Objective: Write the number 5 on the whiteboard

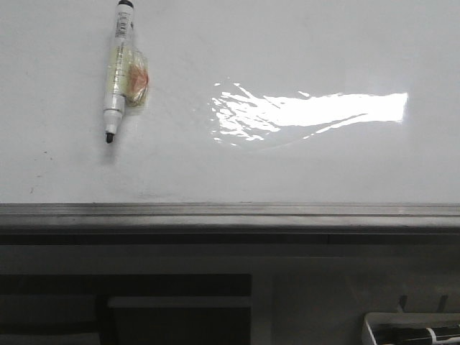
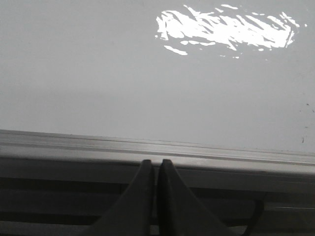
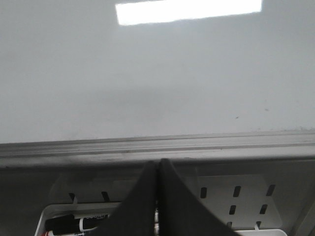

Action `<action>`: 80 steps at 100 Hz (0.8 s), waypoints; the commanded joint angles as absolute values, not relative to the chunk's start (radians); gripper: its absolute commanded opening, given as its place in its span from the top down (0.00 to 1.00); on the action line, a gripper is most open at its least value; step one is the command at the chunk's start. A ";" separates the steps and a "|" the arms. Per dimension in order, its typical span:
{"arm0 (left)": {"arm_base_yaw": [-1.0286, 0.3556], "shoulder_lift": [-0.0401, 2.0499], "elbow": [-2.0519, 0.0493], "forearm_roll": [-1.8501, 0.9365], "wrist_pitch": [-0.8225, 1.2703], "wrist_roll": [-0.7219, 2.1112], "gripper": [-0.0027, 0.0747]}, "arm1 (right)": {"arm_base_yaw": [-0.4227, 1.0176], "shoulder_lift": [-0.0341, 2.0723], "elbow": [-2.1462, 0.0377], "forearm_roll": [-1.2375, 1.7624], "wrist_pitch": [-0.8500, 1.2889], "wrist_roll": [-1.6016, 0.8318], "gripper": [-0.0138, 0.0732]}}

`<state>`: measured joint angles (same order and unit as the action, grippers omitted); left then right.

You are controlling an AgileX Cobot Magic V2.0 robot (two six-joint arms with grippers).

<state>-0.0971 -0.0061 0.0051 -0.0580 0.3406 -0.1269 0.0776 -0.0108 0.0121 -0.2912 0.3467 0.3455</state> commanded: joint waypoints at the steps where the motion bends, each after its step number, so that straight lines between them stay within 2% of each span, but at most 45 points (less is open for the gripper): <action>1: -0.097 -0.034 0.022 -0.069 0.284 -0.137 0.99 | 0.079 -0.028 0.038 -0.307 0.311 0.339 0.91; 80: -0.097 -0.034 0.022 -0.041 0.284 -0.137 0.99 | 0.079 -0.028 0.038 -0.307 0.311 0.339 0.91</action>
